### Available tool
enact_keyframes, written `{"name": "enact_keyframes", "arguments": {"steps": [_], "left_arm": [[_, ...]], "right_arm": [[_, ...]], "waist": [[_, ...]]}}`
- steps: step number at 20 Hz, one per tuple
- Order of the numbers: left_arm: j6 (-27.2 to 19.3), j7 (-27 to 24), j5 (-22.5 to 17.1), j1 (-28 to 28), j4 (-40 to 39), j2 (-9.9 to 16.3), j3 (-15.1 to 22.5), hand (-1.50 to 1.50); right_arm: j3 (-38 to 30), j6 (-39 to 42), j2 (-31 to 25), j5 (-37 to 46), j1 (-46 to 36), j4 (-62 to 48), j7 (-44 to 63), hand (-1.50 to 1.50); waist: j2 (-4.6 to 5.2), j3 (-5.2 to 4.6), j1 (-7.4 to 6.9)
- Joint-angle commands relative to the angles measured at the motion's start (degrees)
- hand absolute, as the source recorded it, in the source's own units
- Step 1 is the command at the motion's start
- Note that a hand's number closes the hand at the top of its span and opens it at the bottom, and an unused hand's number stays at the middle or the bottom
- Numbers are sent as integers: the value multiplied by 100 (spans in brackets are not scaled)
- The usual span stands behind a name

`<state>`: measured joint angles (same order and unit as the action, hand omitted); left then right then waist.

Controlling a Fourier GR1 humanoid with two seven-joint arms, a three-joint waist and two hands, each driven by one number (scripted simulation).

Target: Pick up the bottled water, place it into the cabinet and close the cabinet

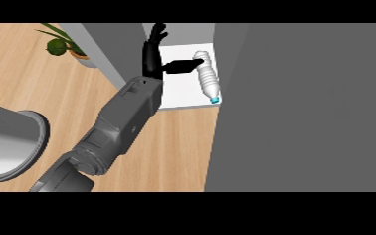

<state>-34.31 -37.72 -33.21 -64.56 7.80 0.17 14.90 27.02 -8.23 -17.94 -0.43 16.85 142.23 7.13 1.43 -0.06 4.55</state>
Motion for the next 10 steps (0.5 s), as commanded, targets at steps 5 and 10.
{"name": "enact_keyframes", "arguments": {"steps": [5,10], "left_arm": [[189,-127,119,-216,-235,-2,-58,-150],[659,-143,-12,-319,58,-16,-151,-150]], "right_arm": [[147,-9,90,-112,186,394,187,-150],[-98,154,-17,-256,139,365,82,-150]], "waist": [[-23,1,-48],[-3,1,43]]}}
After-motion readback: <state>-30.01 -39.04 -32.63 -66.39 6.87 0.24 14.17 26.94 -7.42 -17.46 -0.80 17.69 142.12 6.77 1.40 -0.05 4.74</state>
